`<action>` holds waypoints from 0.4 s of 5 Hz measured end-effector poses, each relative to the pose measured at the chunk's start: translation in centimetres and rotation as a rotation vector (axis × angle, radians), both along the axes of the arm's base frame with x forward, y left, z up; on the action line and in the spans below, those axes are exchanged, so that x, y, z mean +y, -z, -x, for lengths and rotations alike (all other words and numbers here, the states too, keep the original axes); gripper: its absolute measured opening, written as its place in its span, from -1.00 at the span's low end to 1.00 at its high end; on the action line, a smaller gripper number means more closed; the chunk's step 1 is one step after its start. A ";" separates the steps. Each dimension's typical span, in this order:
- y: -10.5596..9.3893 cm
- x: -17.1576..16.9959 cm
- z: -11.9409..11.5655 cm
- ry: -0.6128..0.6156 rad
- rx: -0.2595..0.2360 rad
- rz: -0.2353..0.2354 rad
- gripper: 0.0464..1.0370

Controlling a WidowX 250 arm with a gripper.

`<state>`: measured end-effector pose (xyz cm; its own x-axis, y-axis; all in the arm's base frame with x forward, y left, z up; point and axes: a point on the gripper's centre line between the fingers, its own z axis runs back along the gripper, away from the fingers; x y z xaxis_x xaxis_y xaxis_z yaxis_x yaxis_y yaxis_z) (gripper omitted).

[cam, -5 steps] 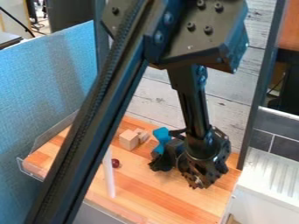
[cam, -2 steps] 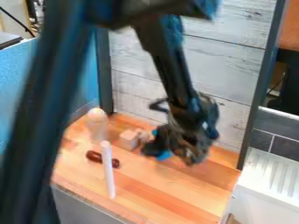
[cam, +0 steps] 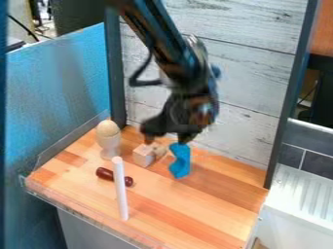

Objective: Move the blue arch to the top center of the table and let it stand on its end

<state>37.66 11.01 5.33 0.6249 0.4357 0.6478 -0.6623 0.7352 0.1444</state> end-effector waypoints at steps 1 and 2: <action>-1.4 0.8 -0.5 0.128 0.151 0.016 0.93; -2.9 2.2 -0.3 0.244 0.252 0.020 0.93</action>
